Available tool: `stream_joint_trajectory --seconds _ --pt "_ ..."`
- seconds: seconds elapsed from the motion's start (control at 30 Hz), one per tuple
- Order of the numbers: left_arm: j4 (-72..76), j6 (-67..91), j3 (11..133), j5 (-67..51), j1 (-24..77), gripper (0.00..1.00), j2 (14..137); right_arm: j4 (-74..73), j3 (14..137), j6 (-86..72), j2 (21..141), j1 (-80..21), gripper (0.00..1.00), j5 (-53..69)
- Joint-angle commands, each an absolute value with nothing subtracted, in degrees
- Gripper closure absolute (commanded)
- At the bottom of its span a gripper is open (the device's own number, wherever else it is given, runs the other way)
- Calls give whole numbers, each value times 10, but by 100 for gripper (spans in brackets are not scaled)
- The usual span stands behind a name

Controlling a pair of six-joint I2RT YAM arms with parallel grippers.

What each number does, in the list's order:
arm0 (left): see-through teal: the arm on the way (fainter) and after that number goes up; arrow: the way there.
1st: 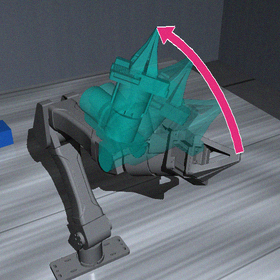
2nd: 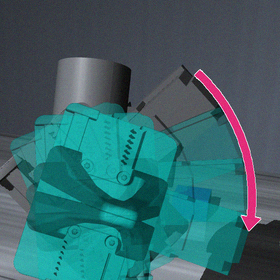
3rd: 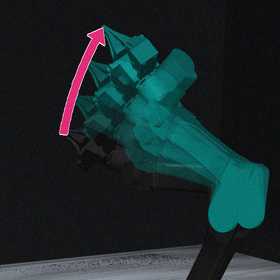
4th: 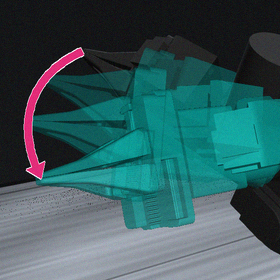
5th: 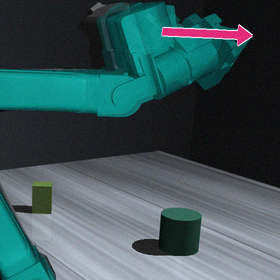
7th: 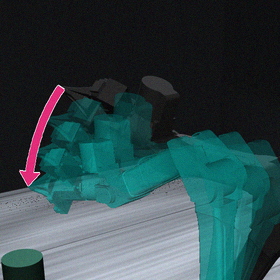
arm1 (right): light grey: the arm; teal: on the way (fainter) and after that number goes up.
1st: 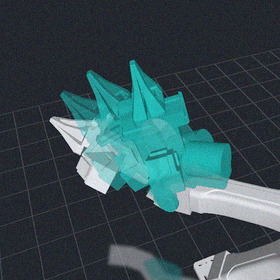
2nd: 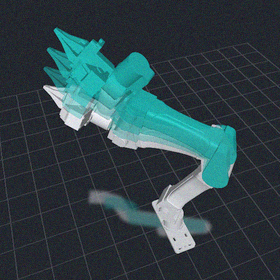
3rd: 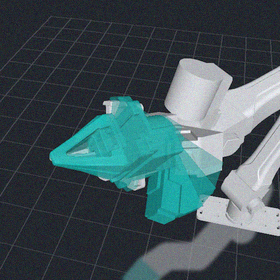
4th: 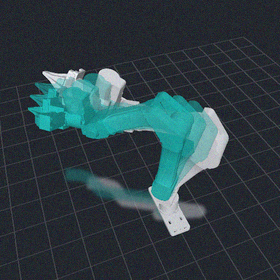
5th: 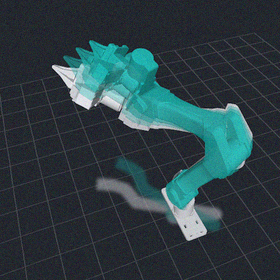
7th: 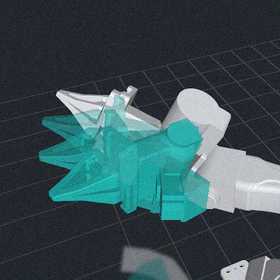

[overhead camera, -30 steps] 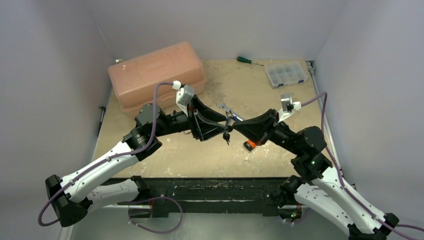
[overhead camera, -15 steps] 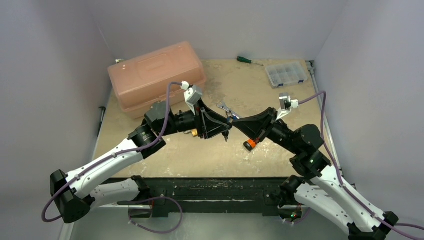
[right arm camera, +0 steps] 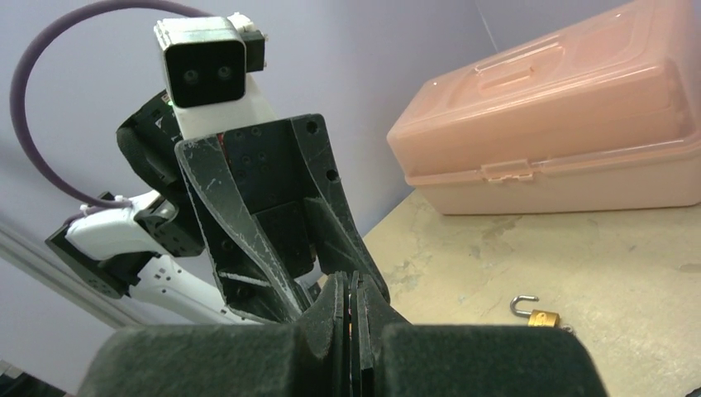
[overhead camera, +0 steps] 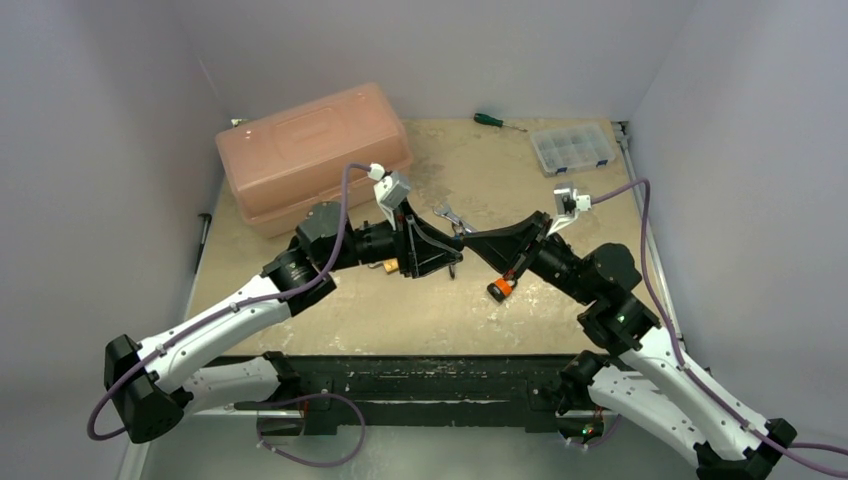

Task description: Unlock with the key

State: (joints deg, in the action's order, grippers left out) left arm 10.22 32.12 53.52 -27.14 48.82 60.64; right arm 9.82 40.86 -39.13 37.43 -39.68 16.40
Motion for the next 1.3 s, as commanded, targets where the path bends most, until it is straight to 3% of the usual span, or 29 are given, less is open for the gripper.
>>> stream_joint_trajectory --seconds 0.0,0.17,0.53,1.27 --pt "121 332 535 -286 489 61 616 101 436 -377 373 -396 100 144" --pt "125 337 532 -288 489 65 623 100 434 -377 373 -396 100 141" --pt "120 337 536 -267 489 87 611 97 422 -378 367 -396 100 149" --pt "226 398 498 -256 489 74 593 147 357 -447 340 -396 100 140"
